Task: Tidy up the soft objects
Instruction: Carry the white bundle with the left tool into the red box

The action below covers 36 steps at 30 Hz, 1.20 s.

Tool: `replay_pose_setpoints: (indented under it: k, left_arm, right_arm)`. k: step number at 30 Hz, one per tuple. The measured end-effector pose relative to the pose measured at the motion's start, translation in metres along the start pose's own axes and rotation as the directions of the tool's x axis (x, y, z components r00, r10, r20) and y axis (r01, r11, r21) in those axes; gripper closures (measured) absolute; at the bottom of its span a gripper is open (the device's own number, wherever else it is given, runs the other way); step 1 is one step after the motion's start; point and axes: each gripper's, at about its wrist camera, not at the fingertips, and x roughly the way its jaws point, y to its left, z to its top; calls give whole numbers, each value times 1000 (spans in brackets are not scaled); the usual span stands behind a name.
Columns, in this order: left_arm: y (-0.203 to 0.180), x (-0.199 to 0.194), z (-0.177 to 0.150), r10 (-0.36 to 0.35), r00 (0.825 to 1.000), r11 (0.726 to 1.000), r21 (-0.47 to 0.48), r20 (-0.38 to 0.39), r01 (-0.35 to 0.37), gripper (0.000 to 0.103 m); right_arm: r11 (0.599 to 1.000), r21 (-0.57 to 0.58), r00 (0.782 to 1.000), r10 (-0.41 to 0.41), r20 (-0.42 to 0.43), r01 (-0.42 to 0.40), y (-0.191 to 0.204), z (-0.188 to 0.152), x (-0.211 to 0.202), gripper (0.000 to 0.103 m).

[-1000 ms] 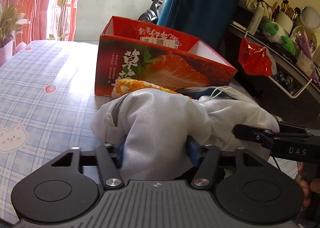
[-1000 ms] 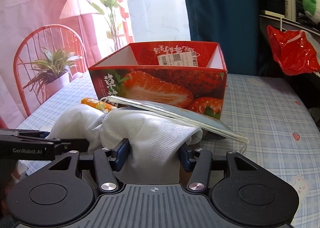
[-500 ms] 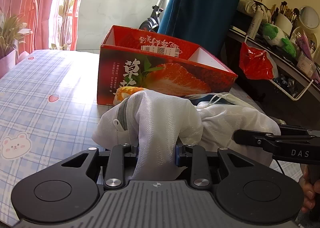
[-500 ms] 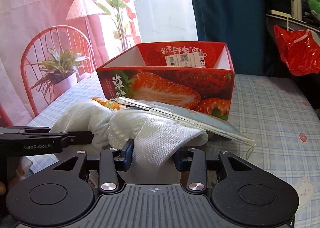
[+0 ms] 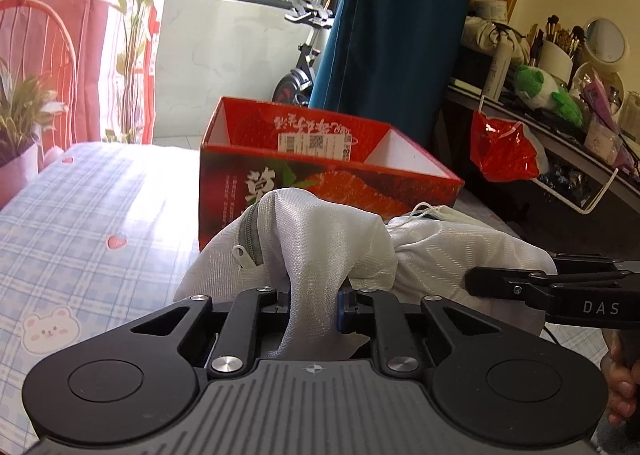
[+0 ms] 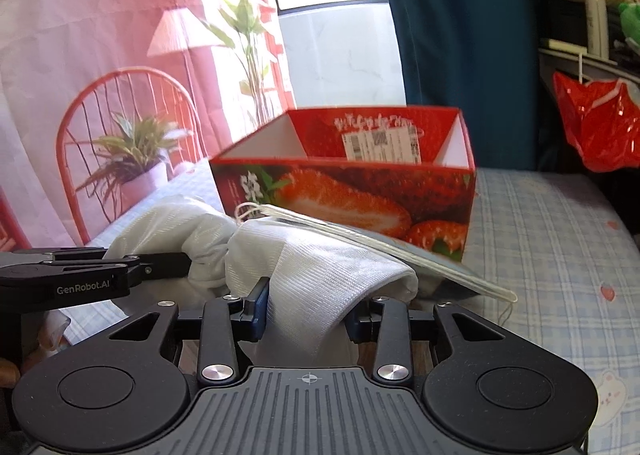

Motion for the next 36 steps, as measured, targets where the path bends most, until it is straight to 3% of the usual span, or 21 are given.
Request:
replay_pose_setpoints:
  k: [9,22,36]
  left_arm:
    - [-6,-20,17,-6,995,1000,17,95,5,84]
    - [-12,-31,50,-21,987,999,52,161,13,84]
    - [-15,9,128,-48,985,995,93,165,32,84]
  right_arm:
    - [999,-38,996,12,91,-8,8,19,-21,70]
    - [998,-60,983,45,175,-35,3,57,-37,70]
    - [998,-41,976,57,208,-49,-36,130,-11,70]
